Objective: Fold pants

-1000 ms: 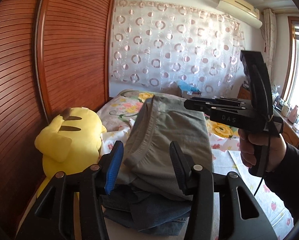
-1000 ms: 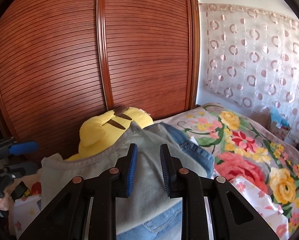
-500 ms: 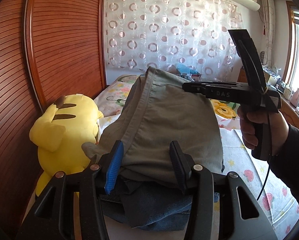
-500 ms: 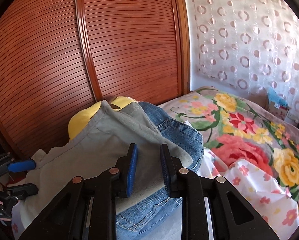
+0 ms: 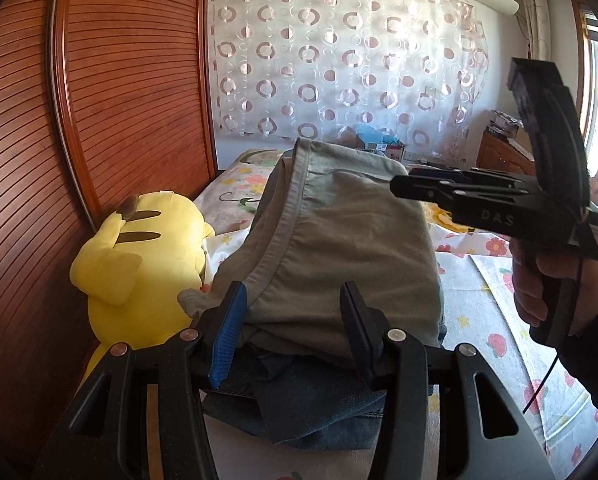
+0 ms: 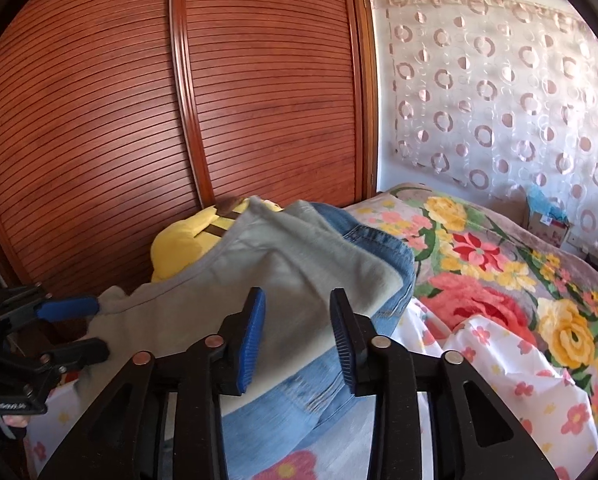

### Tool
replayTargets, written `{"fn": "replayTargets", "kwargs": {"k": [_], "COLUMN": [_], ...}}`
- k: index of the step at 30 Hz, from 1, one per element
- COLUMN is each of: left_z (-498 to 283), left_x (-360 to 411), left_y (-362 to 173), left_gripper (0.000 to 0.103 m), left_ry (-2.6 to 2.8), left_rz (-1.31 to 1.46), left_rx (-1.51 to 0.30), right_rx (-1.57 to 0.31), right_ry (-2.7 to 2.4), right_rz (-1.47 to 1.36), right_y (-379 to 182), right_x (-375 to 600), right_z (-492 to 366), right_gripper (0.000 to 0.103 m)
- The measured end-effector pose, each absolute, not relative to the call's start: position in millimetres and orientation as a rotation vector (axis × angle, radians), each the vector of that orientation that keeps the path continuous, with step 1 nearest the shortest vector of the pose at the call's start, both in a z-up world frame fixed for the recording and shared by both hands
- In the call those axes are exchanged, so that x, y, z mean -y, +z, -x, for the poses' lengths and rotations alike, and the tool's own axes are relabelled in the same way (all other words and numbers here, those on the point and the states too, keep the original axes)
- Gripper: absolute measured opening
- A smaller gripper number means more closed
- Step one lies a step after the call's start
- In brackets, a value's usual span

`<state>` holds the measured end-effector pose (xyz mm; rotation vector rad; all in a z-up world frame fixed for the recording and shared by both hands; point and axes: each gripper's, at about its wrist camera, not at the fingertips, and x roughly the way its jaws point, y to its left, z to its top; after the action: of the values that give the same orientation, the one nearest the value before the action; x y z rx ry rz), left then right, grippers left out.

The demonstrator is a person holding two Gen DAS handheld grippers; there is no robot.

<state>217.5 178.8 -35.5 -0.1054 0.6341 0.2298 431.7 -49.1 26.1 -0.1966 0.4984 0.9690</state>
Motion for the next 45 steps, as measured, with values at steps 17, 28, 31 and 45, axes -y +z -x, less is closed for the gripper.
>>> {"fn": "replayTargets", "kwargs": {"k": [17,28,31,45], "left_z": [-192.9,-175.1,-171.5,-155.0], "left_x": [-172.4,-156.8,-149.1,-88.7], "left_y": [-18.1,-9.1,-9.9,-4.7], "left_gripper": [0.087,0.091,0.091,0.091], "left_ry": [0.207,0.191,0.158,0.037], "left_rz": [0.095,0.058,0.063,0.045], "left_rx": [-0.611,-0.593,-0.593,-0.576], "right_rx": [-0.473,-0.473,-0.477,-0.511], "right_ry": [0.934,0.893,0.868,0.653], "right_rz": [0.169,0.139,0.128,0.095], "right_y": [34.3,37.4,37.5,36.6], "right_x": [80.6,96.3,102.8,155.6], "right_z": [-380.0,-349.1,-338.9,-283.1], "right_gripper": [0.05,0.061,0.063,0.07]}}
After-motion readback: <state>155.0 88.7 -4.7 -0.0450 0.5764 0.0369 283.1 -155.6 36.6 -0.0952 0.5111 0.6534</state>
